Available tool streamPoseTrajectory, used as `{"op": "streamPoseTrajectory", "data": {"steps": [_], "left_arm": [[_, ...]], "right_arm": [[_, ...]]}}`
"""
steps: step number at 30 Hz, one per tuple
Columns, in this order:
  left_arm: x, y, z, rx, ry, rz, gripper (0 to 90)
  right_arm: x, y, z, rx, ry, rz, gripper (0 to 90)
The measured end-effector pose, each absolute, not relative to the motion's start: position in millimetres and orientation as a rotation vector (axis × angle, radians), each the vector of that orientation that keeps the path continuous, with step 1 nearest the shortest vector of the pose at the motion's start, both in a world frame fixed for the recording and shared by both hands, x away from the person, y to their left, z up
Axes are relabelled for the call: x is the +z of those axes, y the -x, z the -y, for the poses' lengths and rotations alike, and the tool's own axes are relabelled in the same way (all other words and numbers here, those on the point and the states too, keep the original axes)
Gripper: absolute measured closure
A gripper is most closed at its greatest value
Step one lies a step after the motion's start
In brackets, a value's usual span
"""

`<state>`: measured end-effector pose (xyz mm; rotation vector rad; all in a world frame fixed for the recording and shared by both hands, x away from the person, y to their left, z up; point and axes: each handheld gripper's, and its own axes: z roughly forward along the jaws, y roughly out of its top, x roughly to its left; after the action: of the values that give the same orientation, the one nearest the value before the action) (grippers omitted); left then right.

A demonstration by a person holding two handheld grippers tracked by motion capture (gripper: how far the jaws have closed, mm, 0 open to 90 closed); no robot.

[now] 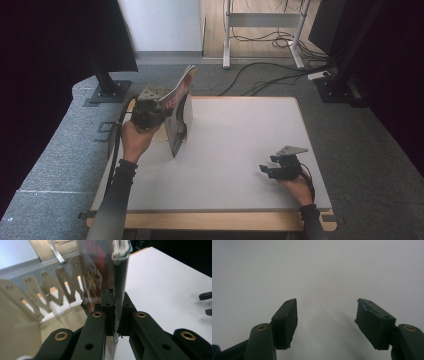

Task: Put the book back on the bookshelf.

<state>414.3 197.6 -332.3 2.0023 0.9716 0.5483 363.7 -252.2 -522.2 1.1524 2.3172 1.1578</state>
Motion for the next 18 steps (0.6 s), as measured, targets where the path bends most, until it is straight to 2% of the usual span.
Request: {"op": "streamPoseTrajectory", "data": {"steps": [4,10,11,12,14,18], "left_arm": [[-336.2,-413.4,-189.4,0.533,-2.024,-0.919,67.4],[-341.2,-408.4,-177.7,0.514,-2.015,-0.879,52.9],[-341.7,-407.3,-176.1,0.509,-2.017,-0.873,45.4],[-342.4,-406.2,-174.5,0.507,-2.022,-0.867,45.4],[-343.7,-402.5,-171.7,0.531,-2.034,-0.856,36.3],[-346.2,-393.6,-170.9,0.548,-2.039,-0.832,26.4]], "right_arm": [[-528.7,-362.2,249.3,1.119,-1.141,-2.332,28.6],[-532.8,-360.6,244.4,1.069,-1.097,-2.340,24.9],[-532.9,-360.7,244.5,1.069,-1.097,-2.339,24.7],[-532.9,-360.7,244.6,1.071,-1.101,-2.340,24.6],[-533.0,-360.8,244.6,1.072,-1.101,-2.340,24.3],[-533.2,-360.8,244.6,1.071,-1.097,-2.340,24.3]]}}
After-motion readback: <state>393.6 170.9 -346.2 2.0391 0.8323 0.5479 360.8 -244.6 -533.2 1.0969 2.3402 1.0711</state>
